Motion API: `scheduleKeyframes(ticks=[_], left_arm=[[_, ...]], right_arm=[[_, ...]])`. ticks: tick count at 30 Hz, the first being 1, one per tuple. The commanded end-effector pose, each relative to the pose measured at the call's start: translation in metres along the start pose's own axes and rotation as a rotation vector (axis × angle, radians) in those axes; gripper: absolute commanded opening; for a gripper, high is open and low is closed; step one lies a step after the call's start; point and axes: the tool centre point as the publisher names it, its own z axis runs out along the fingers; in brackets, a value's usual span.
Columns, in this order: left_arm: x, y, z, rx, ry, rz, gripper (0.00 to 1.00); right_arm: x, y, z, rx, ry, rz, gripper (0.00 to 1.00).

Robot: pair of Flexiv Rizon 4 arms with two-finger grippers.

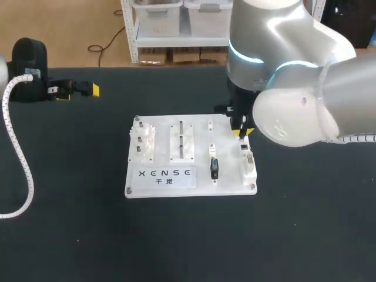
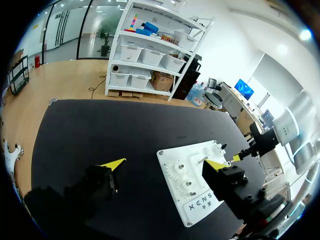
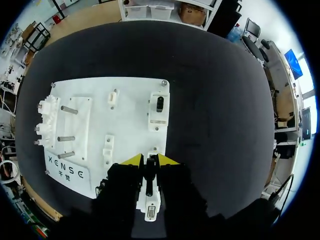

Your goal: Insert the USB connector, Ethernet cable, and multi-pin plug into their matching sockets one by one.

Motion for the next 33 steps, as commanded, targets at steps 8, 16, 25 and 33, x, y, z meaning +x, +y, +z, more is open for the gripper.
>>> scheduleKeyframes(ticks=[8,16,25,33], left_arm=[[0.000,0.000,0.000,0.000,0.000,0.000,1.00],[0.000,0.000,0.000,0.000,0.000,0.000,1.00],[0.000,0.000,0.000,0.000,0.000,0.000,1.00],[0.000,0.000,0.000,0.000,0.000,0.000,1.00]], right_arm=[[0.007,-0.008,0.007,0.006,0.004,0.010,0.00],[0.005,-0.006,0.014,0.010,0.015,0.013,0.00],[0.003,-0.004,0.017,0.014,0.021,0.014,0.00],[0.002,-0.004,0.019,0.016,0.023,0.016,0.00]])
